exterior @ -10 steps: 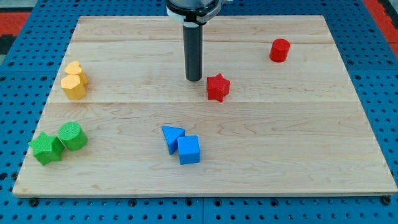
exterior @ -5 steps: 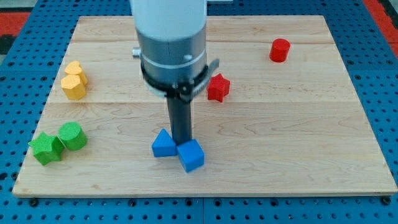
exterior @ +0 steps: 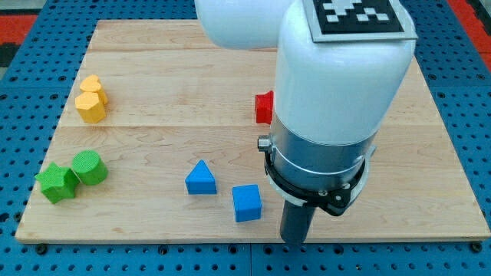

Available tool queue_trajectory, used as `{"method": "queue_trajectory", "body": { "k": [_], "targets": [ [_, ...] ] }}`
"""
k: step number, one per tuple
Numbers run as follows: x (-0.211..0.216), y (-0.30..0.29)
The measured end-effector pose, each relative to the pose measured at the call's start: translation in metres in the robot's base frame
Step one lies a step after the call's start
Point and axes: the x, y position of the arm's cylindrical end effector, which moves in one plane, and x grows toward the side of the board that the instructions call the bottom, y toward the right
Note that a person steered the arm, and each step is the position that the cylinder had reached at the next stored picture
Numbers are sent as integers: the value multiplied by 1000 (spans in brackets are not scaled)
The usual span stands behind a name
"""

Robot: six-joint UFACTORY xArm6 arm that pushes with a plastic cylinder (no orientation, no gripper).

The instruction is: Separate the blue blocks

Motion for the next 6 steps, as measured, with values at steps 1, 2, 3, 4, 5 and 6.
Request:
{"method": "queue_trajectory", "body": {
  "k": [1,2,3,4,5,6],
  "targets": [
    [-1,0],
    [-1,0],
    [-1,0],
    [1,2],
    [1,1],
    [0,1]
  ]
}}
